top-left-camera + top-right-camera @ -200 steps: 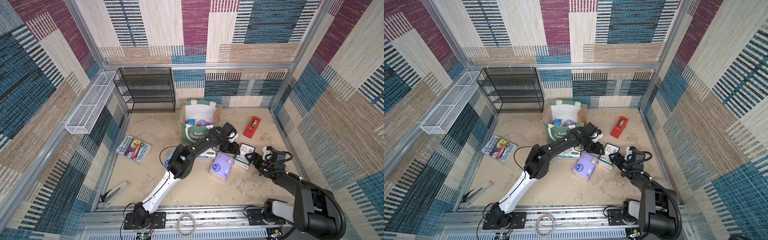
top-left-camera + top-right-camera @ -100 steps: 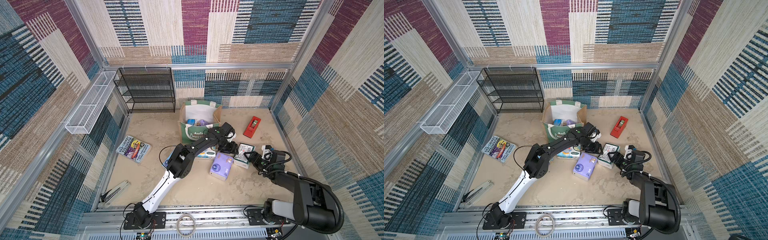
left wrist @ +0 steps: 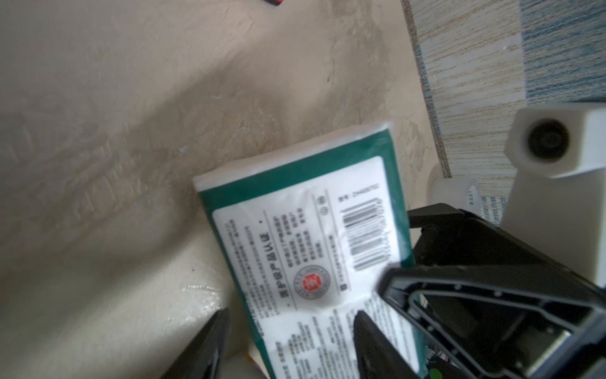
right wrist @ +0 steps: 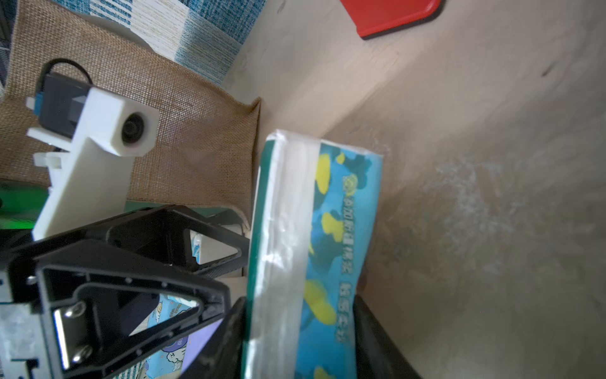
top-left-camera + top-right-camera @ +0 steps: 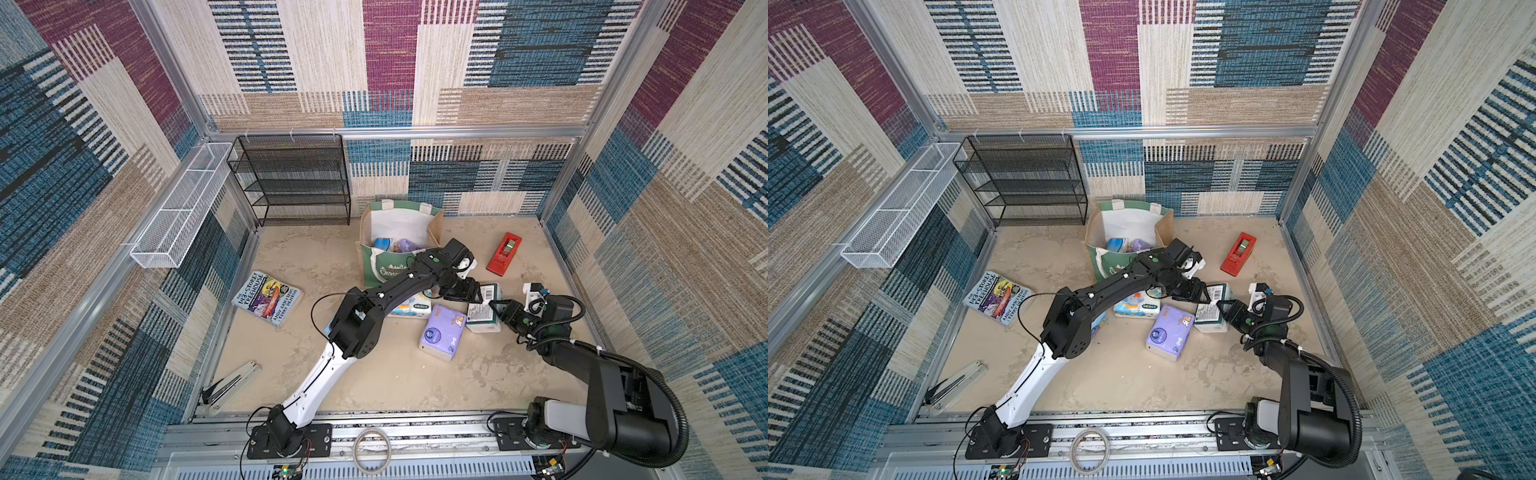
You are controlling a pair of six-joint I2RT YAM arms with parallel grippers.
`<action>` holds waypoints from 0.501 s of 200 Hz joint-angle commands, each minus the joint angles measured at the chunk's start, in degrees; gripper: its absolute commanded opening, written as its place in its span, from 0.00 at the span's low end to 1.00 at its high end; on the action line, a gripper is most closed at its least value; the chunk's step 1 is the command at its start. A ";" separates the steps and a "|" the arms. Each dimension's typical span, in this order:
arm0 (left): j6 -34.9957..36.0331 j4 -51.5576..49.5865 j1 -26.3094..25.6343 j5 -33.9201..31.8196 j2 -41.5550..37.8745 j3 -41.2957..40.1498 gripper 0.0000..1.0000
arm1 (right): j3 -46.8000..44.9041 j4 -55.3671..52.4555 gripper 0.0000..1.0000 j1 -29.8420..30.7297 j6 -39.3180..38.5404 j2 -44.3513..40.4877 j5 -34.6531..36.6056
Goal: Put tissues into the canvas bag
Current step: Pick up the pack of facial tissues from the center of the board.
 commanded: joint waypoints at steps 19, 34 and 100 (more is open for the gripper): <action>-0.40 2.25 -0.23 0.50 -3.54 -0.77 0.65 | 2.46 -3.10 0.43 0.04 -2.93 -1.85 -0.11; -0.50 2.30 -0.33 0.15 -4.70 -1.05 0.66 | 3.20 -4.93 0.41 -0.03 -3.73 -2.77 0.64; 0.77 4.00 -0.58 -3.42 -14.59 -5.98 0.67 | 5.50 -9.20 0.40 -0.03 -2.48 -8.17 0.23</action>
